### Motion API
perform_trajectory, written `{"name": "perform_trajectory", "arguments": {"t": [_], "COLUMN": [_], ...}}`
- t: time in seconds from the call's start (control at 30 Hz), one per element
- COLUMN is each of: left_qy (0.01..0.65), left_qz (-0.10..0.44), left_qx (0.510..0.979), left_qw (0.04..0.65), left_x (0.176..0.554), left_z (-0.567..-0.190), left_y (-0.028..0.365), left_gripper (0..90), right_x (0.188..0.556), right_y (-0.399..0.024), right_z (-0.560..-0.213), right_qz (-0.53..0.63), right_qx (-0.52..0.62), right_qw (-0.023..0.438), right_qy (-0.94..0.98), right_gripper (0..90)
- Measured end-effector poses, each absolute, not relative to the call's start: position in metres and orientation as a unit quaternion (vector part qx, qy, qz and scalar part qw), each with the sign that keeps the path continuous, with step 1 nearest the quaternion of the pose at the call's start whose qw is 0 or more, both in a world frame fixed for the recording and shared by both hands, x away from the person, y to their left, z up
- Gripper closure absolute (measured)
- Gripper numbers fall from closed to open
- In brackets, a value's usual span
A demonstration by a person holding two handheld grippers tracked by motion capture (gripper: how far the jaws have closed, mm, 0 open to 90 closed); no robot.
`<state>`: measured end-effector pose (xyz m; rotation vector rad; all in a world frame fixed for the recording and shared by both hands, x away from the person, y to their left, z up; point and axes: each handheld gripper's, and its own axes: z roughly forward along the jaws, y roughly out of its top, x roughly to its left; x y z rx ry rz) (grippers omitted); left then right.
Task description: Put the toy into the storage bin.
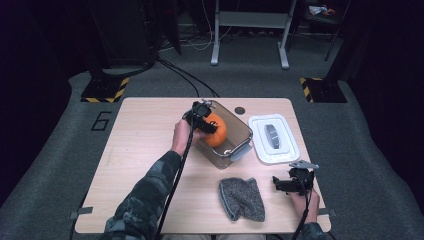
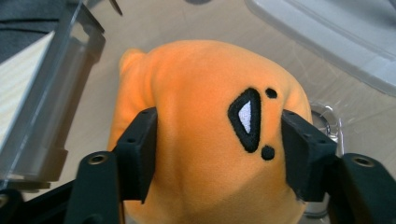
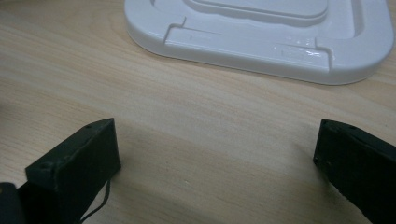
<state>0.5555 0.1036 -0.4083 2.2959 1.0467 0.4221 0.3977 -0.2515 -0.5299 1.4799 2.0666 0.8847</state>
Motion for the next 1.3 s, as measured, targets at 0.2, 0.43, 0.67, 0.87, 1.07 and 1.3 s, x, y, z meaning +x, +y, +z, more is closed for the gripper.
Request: {"name": "perform_trajectory", "arguments": {"t": [0.2,0.43,0.67,0.87,1.07,1.3], "left_qy": [0.393,0.396,0.399,0.401,0.401,0.399], "left_qz": [0.152,0.151,0.152,0.154,0.166,0.18], "left_qx": [0.861,0.854,0.844,0.833,0.824,0.813], "left_qw": [0.286,0.301,0.324,0.349,0.365,0.384], "left_x": [0.557,0.555,0.548,0.538,0.524,0.501], "left_z": [-0.41,-0.403,-0.389,-0.38,-0.374,-0.37], "left_y": [0.104,0.108,0.121,0.135,0.152,0.176], "left_gripper": [25.1,17.8,14.4,12.7,10.4,8.7], "right_x": [0.398,0.398,0.398,0.398,0.398,0.398], "right_y": [-0.251,-0.251,-0.251,-0.251,-0.251,-0.251], "right_z": [-0.53,-0.53,-0.53,-0.53,-0.53,-0.53], "right_qz": [0.32,0.32,0.32,0.32,0.32,0.32], "right_qx": [0.536,0.536,0.536,0.536,0.536,0.536], "right_qw": [0.223,0.223,0.223,0.223,0.223,0.223], "right_qy": [0.749,0.749,0.748,0.748,0.749,0.749], "right_gripper": [0.0,0.0,0.0,0.0,0.0,0.0]}}
